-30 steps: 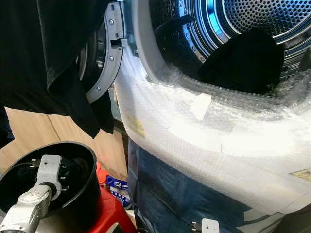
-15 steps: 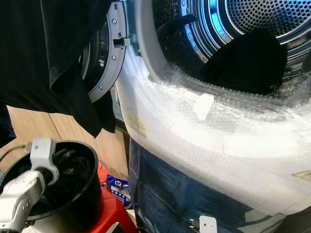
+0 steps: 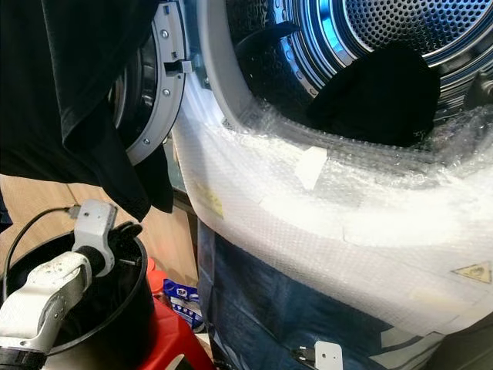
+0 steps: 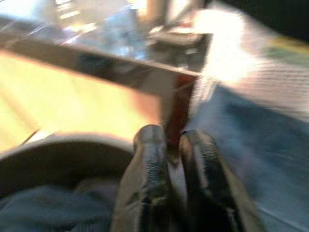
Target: Clothes washing
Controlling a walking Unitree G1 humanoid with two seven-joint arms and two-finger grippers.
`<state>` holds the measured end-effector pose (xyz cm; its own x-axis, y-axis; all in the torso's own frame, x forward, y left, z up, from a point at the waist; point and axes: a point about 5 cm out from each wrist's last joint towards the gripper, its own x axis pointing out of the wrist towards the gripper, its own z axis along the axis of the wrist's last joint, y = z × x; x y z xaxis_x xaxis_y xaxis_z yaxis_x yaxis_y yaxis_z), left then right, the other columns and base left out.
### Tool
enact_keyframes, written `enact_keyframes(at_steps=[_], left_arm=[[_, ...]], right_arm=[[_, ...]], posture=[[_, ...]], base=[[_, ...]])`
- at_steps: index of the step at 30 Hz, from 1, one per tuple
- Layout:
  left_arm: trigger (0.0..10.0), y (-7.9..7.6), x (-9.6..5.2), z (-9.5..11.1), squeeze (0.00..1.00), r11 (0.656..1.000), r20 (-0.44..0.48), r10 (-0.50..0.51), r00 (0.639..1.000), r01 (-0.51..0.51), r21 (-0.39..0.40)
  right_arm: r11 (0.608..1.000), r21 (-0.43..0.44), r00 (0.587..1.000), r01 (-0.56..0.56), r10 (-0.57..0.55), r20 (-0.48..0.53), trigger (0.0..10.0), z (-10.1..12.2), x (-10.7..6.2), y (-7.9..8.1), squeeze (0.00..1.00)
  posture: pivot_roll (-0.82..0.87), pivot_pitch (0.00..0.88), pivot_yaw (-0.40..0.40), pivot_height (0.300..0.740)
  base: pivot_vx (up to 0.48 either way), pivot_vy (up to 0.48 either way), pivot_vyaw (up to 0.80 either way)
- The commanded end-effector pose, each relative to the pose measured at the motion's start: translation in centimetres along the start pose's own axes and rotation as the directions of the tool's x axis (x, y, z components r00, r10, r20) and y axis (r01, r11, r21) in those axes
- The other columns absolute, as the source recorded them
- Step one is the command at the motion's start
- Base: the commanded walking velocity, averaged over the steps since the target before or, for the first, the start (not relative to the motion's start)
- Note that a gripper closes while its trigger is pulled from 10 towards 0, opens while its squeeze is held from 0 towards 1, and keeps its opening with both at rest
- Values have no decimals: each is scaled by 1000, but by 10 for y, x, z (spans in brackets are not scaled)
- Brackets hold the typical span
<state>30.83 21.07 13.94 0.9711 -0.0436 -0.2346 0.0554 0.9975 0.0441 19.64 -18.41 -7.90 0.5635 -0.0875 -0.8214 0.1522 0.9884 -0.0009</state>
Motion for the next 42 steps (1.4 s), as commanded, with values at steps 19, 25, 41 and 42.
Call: enact_keyframes(at_steps=[19, 25, 41, 42], left_arm=[[10000, 62, -54, -21, 1000, 892, -224, -258, 940, 321, 318], [10000, 52, -45, -13, 1000, 854, -197, -351, 916, 399, 335], [10000, 72, -42, -34, 1000, 713, -431, -250, 867, 466, 524], [10000, 73, -39, -31, 1000, 722, -408, -240, 881, 443, 531]], right_arm=[[1000, -5, 1000, -8, 8, 1, 10000, 0, 0, 2, 0], [1000, -18, 1000, -4, 4, 4, 10000, -1, 0, 2, 0], [1000, -30, 1000, 4, -3, 4, 10000, 1, 0, -2, 0], [999, -32, 1000, 2, -2, 4, 10000, 1, 0, -2, 0]], posture=[[52, 0, 29, 740], [45, 0, 27, 740], [42, 0, 12, 740], [48, 0, 9, 740]], base=[[0, 0, 0], [0, 0, 0], [0, 0, 0], [0, 0, 0]])
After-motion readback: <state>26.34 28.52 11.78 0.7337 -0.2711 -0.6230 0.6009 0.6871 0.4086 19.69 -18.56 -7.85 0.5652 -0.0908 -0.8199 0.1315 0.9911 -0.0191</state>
